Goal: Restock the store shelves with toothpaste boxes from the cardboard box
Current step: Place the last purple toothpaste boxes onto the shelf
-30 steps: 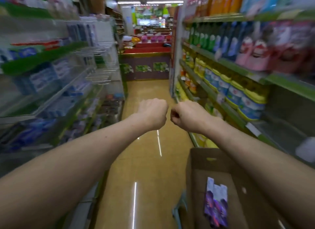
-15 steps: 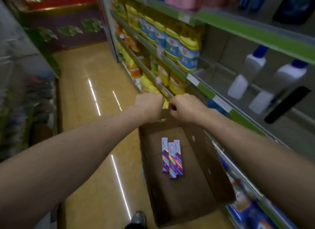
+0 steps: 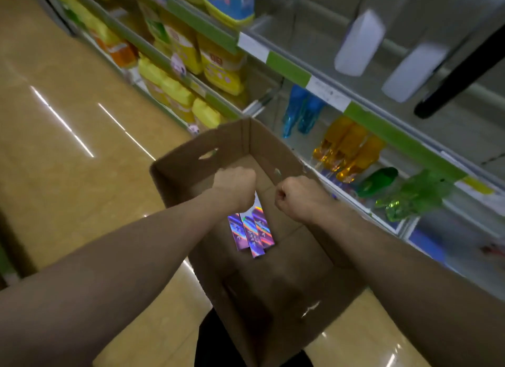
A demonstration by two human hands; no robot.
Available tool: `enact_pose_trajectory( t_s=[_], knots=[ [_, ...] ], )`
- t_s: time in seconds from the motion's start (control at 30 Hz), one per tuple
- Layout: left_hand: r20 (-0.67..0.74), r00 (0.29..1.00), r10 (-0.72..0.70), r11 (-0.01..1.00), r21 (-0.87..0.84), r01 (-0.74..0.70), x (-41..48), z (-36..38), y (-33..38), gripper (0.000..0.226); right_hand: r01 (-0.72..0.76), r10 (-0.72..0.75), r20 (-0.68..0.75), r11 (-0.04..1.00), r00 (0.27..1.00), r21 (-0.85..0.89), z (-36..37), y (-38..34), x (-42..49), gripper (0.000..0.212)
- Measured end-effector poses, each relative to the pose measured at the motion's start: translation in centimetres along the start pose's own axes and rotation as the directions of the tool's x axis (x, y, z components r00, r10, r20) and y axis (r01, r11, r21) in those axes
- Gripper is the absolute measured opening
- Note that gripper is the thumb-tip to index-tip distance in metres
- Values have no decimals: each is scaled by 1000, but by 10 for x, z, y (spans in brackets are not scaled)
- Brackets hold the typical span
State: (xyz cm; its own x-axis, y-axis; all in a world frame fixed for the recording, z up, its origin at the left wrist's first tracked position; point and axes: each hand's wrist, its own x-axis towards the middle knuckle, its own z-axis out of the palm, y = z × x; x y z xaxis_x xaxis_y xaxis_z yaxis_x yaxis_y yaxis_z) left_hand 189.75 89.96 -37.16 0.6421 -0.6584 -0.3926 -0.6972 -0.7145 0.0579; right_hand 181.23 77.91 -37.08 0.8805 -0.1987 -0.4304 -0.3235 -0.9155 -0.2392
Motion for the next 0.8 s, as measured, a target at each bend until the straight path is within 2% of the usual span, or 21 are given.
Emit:
enact_pose_trajectory(
  t_s=[0.1,0.33,0.53,0.63,0.8],
  knots=[
    [86,996,37,999,7,-38,20,34,-3,16,-69,67,42,996,997,59,34,6,13,22],
    [228,971,72,997,-41,-65,52,105,-10,38,-205,181,162,968,970,147,109,14,38,27],
    [280,954,104,994,-71,-88,71,151,-17,40,-266,221,215,942,951,207,162,16,66,40],
    [281,952,119,992,-72,-103,77,167,-18,37,-307,265,211,929,941,204,178,18,75,39],
    [214,966,144,989,-66,-133,89,185,-16,37,-373,326,226,905,918,207,198,16,88,46]
  ],
)
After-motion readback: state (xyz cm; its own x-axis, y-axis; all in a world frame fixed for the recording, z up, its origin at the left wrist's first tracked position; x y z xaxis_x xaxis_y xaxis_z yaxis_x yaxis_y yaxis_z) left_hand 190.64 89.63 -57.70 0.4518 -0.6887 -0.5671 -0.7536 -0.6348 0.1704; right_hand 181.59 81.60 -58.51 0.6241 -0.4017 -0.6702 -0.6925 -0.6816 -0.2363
